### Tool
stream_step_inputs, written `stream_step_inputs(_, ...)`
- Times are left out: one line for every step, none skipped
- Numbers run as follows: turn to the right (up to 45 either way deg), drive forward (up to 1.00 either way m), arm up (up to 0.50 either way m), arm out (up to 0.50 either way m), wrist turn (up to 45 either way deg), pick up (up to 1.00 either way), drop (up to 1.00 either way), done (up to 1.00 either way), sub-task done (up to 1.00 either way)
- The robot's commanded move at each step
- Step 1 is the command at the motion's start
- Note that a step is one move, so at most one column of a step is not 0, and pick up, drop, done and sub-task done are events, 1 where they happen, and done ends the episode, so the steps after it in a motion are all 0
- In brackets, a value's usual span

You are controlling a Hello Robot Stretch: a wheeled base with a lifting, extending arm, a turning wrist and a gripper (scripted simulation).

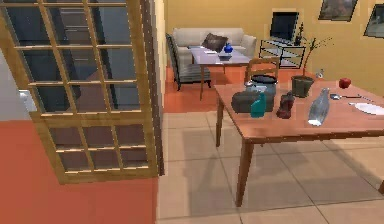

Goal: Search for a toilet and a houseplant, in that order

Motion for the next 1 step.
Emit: stream_step_inputs(3.0,0.00,0.00,0.00,0.0,0.00,0.00,0.00,0.00)
